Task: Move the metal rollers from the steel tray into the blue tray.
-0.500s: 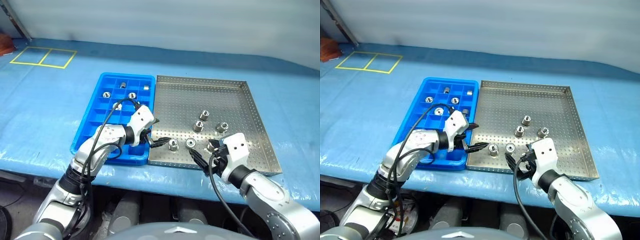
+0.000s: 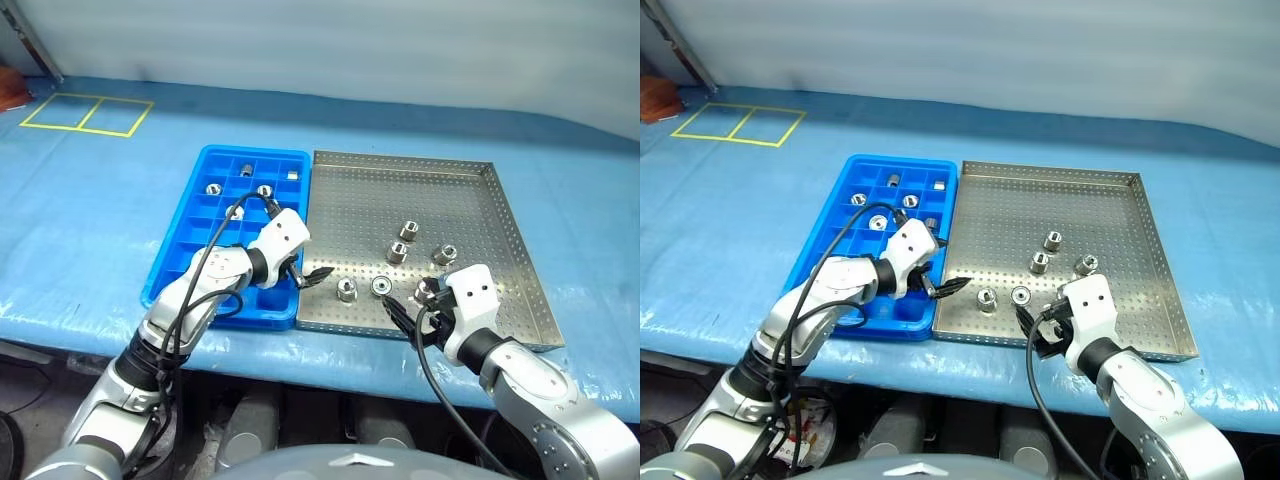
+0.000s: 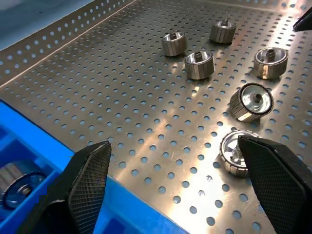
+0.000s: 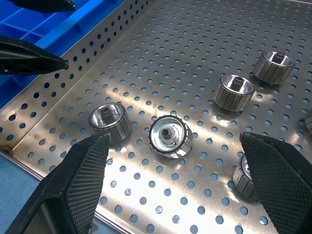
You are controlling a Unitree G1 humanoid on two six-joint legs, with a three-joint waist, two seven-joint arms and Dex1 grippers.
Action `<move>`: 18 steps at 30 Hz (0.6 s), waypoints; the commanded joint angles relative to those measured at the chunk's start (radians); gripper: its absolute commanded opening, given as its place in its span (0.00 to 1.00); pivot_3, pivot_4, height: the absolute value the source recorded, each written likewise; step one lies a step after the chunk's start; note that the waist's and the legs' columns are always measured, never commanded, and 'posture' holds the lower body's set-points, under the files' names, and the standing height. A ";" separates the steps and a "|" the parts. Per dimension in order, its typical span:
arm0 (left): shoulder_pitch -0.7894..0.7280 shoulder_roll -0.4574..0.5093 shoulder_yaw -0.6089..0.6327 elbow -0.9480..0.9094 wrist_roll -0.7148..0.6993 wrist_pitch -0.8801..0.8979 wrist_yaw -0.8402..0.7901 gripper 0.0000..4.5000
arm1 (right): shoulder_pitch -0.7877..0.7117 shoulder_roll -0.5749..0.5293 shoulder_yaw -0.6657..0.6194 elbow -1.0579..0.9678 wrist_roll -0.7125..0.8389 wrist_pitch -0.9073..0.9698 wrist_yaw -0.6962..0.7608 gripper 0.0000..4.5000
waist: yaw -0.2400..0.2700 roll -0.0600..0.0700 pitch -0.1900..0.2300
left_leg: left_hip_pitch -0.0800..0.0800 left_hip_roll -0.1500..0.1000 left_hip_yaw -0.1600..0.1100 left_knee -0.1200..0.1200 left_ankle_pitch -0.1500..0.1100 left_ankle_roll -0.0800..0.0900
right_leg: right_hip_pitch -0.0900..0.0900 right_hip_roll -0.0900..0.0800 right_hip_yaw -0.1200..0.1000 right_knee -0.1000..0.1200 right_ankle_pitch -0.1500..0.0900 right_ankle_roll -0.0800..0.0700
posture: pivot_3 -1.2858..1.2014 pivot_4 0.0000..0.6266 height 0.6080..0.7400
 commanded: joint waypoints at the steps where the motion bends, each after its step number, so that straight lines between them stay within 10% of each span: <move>1: -0.009 -0.017 0.057 -0.015 -0.044 -0.004 -0.020 1.00 | -0.009 -0.005 -0.011 -0.022 -0.011 0.001 -0.008 1.00 | 0.000 0.000 0.000 | 0.000 0.000 0.000 0.000 0.000 0.000 | 0.000 0.000 0.000 0.000 0.000 0.000 | 0.53 0.24 1.00; 18: -0.005 0.018 0.058 -0.054 -0.084 0.034 -0.073 1.00 | -0.055 0.045 -0.036 0.007 -0.034 0.046 -0.062 1.00 | 0.002 0.000 0.000 | 0.000 0.000 0.000 0.000 0.000 0.000 | 0.000 0.001 0.000 0.000 0.000 0.000 | 0.54 0.24 1.00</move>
